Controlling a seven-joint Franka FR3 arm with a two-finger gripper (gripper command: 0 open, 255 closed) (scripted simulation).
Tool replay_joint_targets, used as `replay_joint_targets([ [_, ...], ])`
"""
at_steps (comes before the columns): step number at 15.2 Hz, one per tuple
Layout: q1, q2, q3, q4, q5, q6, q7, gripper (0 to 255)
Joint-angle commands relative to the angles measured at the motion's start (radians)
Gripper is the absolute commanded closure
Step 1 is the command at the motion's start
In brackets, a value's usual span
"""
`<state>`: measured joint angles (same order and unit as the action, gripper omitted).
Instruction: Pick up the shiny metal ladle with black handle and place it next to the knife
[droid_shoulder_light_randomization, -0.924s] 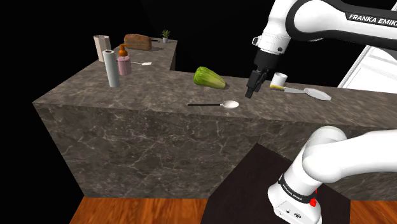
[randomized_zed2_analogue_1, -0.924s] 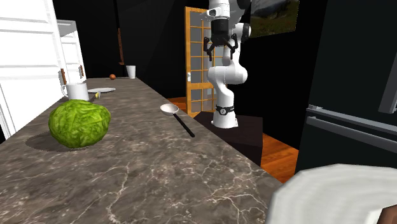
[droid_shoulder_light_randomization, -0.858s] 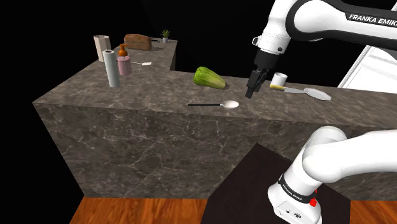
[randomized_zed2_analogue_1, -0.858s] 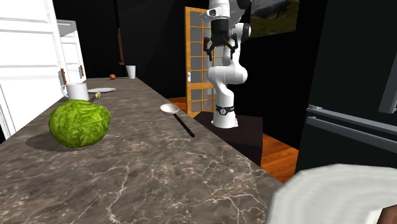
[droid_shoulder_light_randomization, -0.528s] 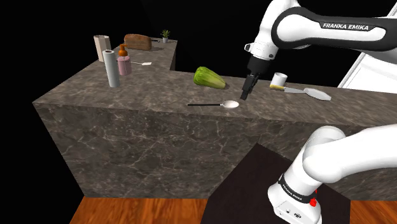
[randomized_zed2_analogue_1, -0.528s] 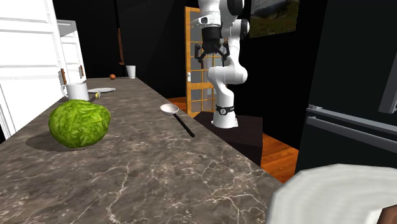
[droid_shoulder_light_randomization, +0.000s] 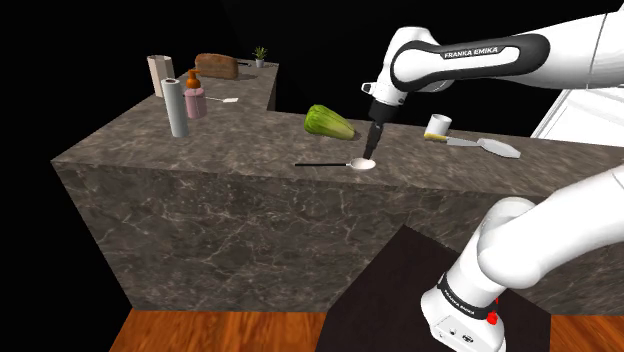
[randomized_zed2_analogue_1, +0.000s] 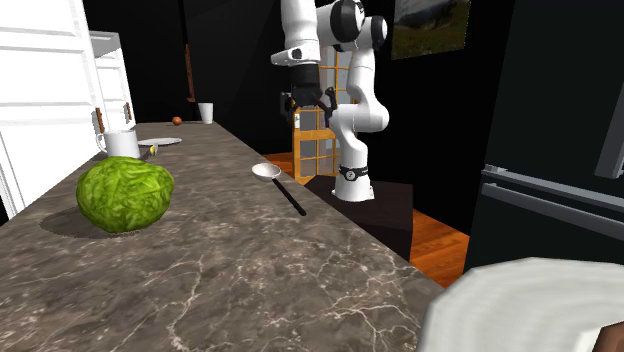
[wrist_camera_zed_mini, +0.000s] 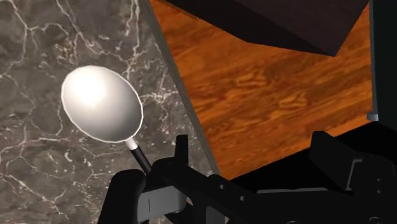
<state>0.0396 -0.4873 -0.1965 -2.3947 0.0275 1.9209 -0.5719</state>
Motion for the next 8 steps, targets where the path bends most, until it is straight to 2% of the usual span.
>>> replay_joint_targets([
  [1, 0.014, 0.076, -0.032, 0.029, 0.006, 0.045, -0.084, 0],
  [8, 0.059, 0.365, -0.113, 0.180, 0.088, 0.162, -0.374, 0],
])
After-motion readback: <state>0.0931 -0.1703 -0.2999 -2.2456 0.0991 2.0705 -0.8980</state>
